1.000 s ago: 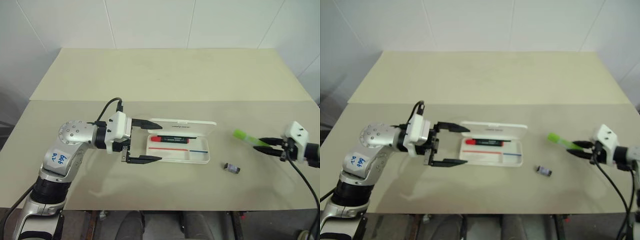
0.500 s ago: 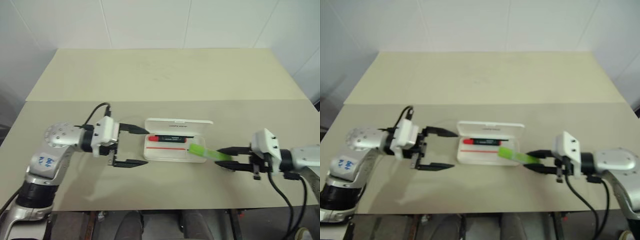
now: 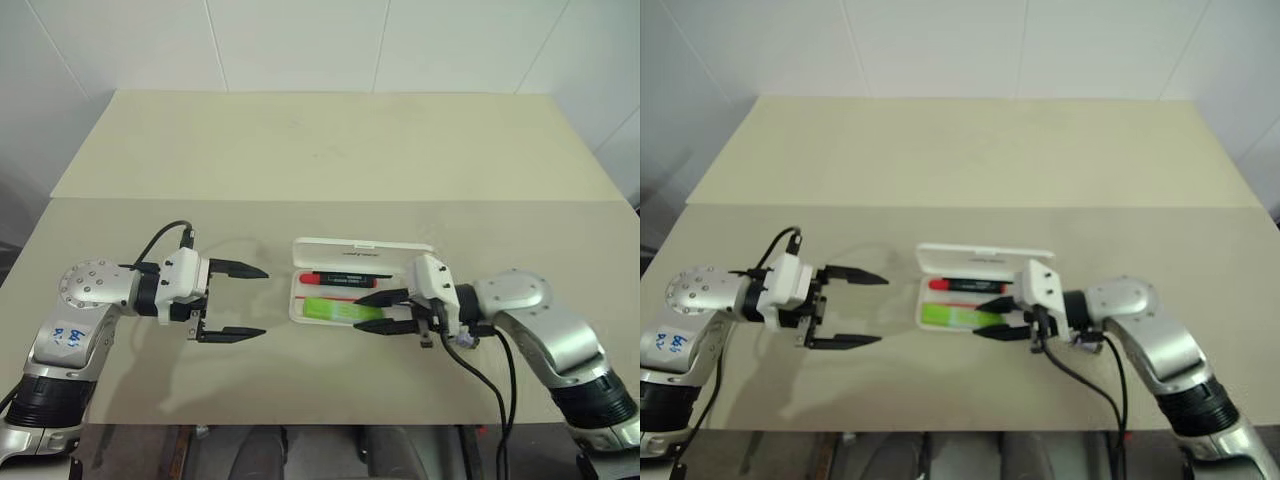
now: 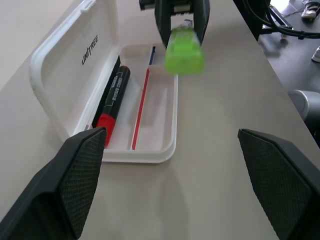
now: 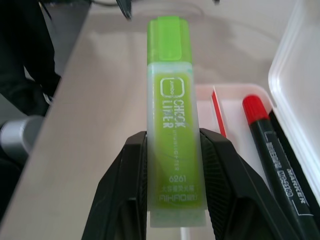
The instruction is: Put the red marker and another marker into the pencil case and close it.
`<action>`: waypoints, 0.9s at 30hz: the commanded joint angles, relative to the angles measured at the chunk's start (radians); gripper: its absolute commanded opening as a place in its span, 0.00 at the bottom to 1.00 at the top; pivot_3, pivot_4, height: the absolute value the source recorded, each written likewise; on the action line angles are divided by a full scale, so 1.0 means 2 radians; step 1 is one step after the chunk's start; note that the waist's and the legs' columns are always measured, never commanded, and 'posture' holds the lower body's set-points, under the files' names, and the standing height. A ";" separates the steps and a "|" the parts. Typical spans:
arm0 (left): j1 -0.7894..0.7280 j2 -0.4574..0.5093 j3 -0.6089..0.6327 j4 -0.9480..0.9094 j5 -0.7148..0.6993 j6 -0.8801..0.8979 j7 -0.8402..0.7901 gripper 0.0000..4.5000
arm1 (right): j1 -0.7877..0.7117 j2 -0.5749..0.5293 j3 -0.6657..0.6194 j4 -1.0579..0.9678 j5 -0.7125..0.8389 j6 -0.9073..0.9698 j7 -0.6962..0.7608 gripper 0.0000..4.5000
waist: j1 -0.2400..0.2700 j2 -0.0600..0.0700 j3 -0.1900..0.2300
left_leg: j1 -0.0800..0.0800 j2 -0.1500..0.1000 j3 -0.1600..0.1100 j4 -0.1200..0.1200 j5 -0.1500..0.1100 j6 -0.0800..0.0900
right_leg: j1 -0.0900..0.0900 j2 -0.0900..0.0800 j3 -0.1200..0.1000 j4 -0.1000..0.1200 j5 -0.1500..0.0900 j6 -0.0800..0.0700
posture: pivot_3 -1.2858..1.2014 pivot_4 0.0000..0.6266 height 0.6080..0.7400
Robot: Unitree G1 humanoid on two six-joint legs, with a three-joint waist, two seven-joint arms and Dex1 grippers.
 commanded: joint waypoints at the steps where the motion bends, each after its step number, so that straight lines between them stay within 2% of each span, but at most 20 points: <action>1: 0.006 0.003 0.009 -0.023 -0.004 0.002 0.009 1.00 | -0.024 0.014 0.017 0.030 -0.031 -0.033 0.005 0.24 | 0.000 0.000 0.000 | 0.000 0.000 0.000 0.000 0.000 0.000 | 0.000 0.000 0.000 0.000 0.000 0.000 | 0.52 0.24 1.00; 11: 0.008 0.002 0.008 -0.032 -0.007 0.008 0.014 1.00 | -0.062 0.046 0.045 0.096 -0.082 -0.063 0.014 0.24 | -0.001 0.000 0.000 | 0.000 0.002 0.000 0.000 0.000 0.000 | -0.002 0.002 0.000 0.004 0.001 0.002 | 0.52 0.24 1.00; 24: -0.004 -0.005 -0.002 -0.029 -0.003 0.006 0.015 1.00 | -0.082 0.078 0.046 0.109 -0.091 -0.037 0.008 0.24 | -0.002 0.000 0.000 | 0.000 0.002 0.000 0.000 0.000 0.000 | -0.003 0.003 0.000 0.005 0.002 0.003 | 0.52 0.24 1.00; 25: -0.005 -0.005 -0.003 -0.029 -0.002 0.006 0.015 1.00 | -0.084 0.079 0.046 0.108 -0.092 -0.040 0.009 0.42 | -0.002 0.000 0.000 | 0.001 0.003 0.000 0.000 0.000 0.000 | -0.003 0.003 0.000 0.005 0.002 0.003 | 0.52 0.24 1.00; 27: -0.008 -0.006 -0.005 -0.028 -0.002 0.006 0.015 1.00 | -0.086 0.083 0.042 0.108 -0.094 -0.050 0.005 0.56 | -0.002 0.000 0.000 | 0.001 0.003 0.000 0.000 0.000 0.000 | -0.003 0.003 0.000 0.005 0.002 0.003 | 0.52 0.24 1.00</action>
